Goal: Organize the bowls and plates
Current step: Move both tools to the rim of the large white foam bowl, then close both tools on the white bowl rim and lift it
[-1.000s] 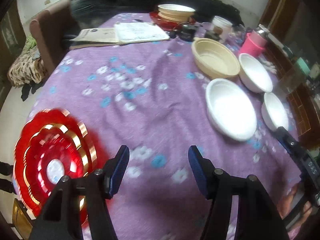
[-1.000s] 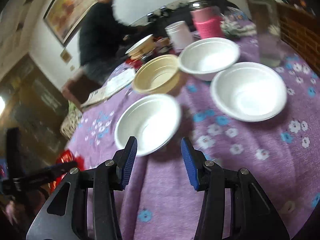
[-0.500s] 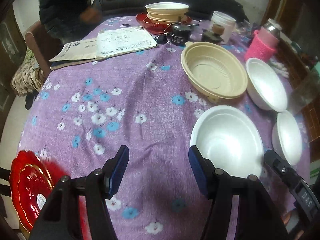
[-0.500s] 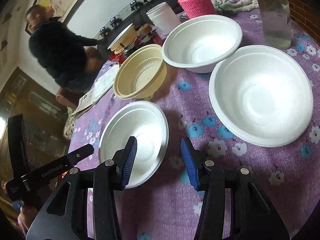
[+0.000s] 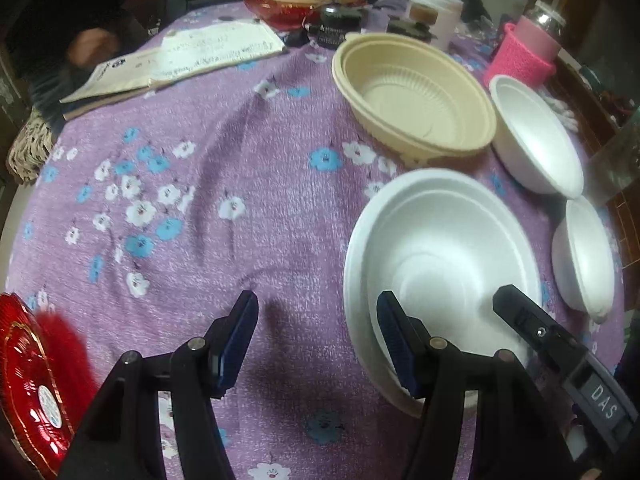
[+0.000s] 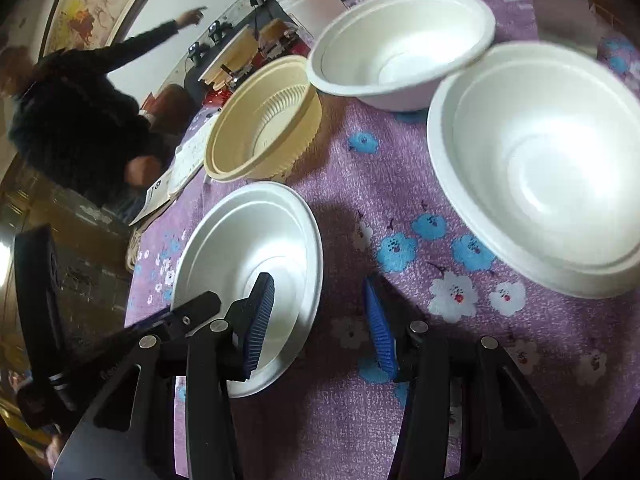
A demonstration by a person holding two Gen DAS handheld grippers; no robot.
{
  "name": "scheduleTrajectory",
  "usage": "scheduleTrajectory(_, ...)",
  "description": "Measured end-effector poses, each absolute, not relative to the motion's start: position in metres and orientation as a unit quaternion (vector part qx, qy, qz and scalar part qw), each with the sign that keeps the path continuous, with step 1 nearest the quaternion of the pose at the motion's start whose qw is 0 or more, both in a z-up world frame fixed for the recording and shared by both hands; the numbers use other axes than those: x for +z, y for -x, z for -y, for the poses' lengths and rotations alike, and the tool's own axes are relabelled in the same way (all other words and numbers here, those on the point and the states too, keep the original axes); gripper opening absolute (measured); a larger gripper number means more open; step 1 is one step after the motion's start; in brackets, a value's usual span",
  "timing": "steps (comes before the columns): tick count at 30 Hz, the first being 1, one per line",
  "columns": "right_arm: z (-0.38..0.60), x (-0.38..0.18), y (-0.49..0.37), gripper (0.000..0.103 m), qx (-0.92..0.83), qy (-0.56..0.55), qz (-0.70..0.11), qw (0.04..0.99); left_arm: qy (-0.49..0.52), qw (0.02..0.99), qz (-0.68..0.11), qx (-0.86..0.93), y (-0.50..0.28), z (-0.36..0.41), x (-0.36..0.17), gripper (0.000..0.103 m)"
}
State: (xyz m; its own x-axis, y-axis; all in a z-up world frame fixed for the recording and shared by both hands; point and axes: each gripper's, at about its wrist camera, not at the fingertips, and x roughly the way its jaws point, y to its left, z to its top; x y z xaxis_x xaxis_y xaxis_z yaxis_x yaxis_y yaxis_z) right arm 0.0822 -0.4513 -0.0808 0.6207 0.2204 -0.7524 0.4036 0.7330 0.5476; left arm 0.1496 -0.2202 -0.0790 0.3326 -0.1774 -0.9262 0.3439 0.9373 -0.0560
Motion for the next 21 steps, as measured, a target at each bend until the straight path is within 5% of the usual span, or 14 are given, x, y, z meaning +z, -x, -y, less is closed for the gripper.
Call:
scheduleTrajectory(9,0.447,-0.082,-0.079,0.046,-0.059,-0.348,-0.419,0.837,-0.082,0.821,-0.545,-0.147,-0.148,0.222,-0.087,0.062)
scheduleTrajectory(13,0.447,-0.082,-0.08,0.031,-0.059,-0.344,-0.42,0.838,-0.073,0.829,-0.532,-0.155,-0.143,0.223,-0.085,0.059)
scheduleTrajectory(15,0.446,-0.083,-0.081,0.016,-0.043,-0.355,-0.422,0.833,-0.071,0.832,-0.525,-0.165,-0.14,0.224,-0.083,0.051)
scheduleTrajectory(21,0.429,-0.071,-0.077,0.01,-0.043,-0.306,-0.408,0.859,-0.08,0.825,-0.528,-0.182,-0.131,0.228,-0.083,0.022)
